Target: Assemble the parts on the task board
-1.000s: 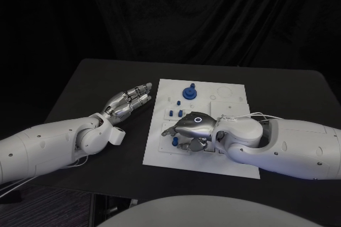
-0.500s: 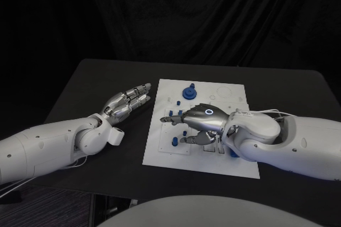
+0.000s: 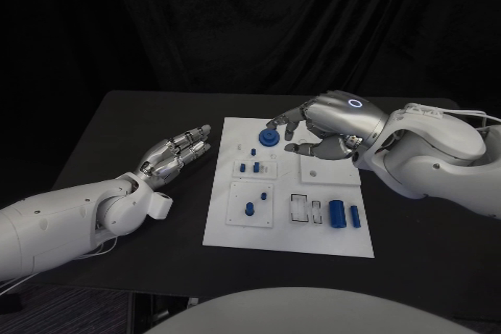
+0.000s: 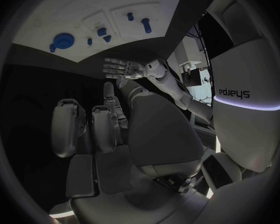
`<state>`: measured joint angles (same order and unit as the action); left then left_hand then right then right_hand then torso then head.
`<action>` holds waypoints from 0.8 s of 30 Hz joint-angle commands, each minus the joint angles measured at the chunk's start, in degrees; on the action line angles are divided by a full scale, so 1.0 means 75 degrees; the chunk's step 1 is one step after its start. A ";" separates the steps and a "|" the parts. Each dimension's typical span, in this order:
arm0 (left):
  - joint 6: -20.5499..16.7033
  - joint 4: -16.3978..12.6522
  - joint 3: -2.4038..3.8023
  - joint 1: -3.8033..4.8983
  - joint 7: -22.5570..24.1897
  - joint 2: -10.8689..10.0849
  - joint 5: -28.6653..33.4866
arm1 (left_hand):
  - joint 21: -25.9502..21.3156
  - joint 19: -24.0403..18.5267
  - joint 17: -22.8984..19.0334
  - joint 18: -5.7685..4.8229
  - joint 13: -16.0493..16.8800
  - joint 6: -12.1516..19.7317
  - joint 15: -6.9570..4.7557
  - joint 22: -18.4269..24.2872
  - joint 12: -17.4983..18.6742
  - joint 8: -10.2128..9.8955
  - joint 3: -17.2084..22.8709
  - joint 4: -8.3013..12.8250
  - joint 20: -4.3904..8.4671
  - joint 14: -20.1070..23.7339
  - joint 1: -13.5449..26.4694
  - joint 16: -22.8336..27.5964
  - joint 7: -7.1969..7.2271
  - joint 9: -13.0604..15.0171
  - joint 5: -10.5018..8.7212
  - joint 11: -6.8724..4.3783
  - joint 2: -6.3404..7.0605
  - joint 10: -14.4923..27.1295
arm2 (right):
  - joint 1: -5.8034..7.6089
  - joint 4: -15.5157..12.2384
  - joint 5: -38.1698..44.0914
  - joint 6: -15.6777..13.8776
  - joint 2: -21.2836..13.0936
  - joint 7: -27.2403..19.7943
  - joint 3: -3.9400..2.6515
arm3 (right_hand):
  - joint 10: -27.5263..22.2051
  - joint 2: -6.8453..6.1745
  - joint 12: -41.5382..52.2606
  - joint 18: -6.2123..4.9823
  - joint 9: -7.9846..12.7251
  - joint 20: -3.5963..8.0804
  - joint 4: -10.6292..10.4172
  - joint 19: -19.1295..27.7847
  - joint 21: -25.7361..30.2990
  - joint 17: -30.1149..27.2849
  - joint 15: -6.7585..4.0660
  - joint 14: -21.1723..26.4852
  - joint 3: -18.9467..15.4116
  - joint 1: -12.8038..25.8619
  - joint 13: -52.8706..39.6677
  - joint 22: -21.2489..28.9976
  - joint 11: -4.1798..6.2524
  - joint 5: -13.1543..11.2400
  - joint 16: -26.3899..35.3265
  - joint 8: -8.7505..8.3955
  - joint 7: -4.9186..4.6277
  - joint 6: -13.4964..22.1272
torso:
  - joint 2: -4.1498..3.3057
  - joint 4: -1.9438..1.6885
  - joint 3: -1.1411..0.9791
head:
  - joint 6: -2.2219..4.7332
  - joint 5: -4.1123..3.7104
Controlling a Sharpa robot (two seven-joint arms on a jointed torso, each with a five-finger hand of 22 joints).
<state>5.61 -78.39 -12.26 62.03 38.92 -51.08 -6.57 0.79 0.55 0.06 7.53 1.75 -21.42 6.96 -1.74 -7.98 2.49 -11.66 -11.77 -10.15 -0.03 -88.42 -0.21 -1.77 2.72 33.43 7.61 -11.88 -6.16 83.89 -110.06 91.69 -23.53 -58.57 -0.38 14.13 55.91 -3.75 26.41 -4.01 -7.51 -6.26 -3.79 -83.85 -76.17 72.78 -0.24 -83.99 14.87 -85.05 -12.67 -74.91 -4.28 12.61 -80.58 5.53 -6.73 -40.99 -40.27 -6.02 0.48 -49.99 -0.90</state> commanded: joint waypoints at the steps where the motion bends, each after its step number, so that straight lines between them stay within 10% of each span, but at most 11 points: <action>1: -0.0143 -0.0058 0.0006 -0.0013 0.0567 -0.0011 0.0002 | -0.0028 0.0023 -0.0008 0.0000 0.0002 -0.0048 0.0009 -0.0008 -0.0050 0.0044 0.0007 0.0039 -0.0052 0.0003 -0.0086 0.0028 -0.0028 0.0012 0.0045 0.0034 0.0008 -0.0016 | 0.0074 -0.0017 -0.0921 0.0871 -0.0313 0.0681 0.0007 | -0.0031 -0.0038 0.1473 0.0139 -0.0018 0.0219 0.0005 -0.0074 -0.0186 0.0118 -0.0205 -0.0205 0.0043 0.0025 -0.1064 -0.1499 0.0280 -0.0010 -0.0082 0.0082 0.0013 -0.0391 | -0.0001 -0.0006 0.0009 | -0.0001 -0.0153; 9: -0.0274 -0.0111 0.0006 -0.0013 0.0628 -0.0068 0.0002 | -0.0024 0.0029 -0.0008 0.0019 0.0005 -0.0142 -0.0013 -0.0015 -0.0073 0.0067 -0.0005 0.0045 -0.0054 0.0003 -0.0082 0.0028 -0.0041 0.0026 0.0097 0.0002 0.0033 -0.0042 | -0.0066 0.0039 -0.1194 0.1548 -0.1027 0.1775 0.0011 | 0.2386 0.0032 0.5636 0.0180 -0.0518 0.0350 -0.1046 -0.0146 -0.0357 0.0300 -0.0315 -0.0334 -0.0326 0.1497 -0.5560 -0.1542 0.0407 -0.0120 -0.0179 0.0822 0.0115 -0.1933 | 0.0000 0.0000 0.0012 | -0.0001 -0.0645; 21: -0.0239 -0.0115 0.0006 -0.0013 0.0622 -0.0083 0.0002 | -0.0026 0.0026 -0.0008 0.0024 0.0002 -0.0130 -0.0015 -0.0009 -0.0057 0.0066 -0.0004 0.0046 -0.0060 0.0003 -0.0082 0.0028 -0.0045 0.0024 0.0109 -0.0004 0.0030 -0.0031 | -0.0636 -0.0064 -0.0907 0.2038 -0.1402 0.2999 0.0013 | 0.1399 0.0073 0.6500 -0.0041 -0.1512 0.0282 -0.1007 0.0366 0.0711 -0.0502 -0.0261 0.0012 -0.0644 0.1697 -0.6979 -0.1223 0.0344 -0.0080 0.0356 0.1417 0.0053 -0.1304 | -0.0004 -0.0007 0.0004 | -0.0001 -0.0984; 24: -0.0227 -0.0108 0.0006 -0.0014 0.0618 -0.0090 0.0002 | -0.0026 0.0026 -0.0008 0.0024 0.0002 -0.0130 -0.0015 -0.0009 -0.0057 0.0066 -0.0004 0.0046 -0.0060 0.0003 -0.0082 0.0028 -0.0045 0.0024 0.0109 -0.0004 0.0030 -0.0031 | -0.0768 -0.0215 -0.0578 0.2074 -0.1506 0.3290 0.0013 | 0.3823 0.0114 0.8147 0.0114 -0.2172 0.0329 -0.0898 -0.0016 -0.0016 0.0491 -0.0306 -0.0335 -0.0787 0.1724 -0.9605 -0.1463 0.0410 -0.0090 -0.0271 0.2128 0.0177 -0.1389 | -0.0005 -0.0001 0.0001 | -0.0001 -0.1017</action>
<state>3.94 -79.10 -12.27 62.02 38.92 -51.75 -6.57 0.79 0.75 0.09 7.54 1.74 -22.02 6.96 -1.80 -8.15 2.74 -11.66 -11.77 -10.35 -0.02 -88.66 -0.21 -1.95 2.85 33.88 7.61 -11.65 -6.16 78.50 -111.02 84.58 -10.38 -69.53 18.80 14.25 80.87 -2.93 85.65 -3.62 -23.08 -3.88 -10.56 -83.29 -75.18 73.82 -2.29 -84.00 9.21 -72.42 -73.98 -74.91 -1.33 12.16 -81.73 20.71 -5.68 -51.37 -40.29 -6.07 0.52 -50.00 -8.32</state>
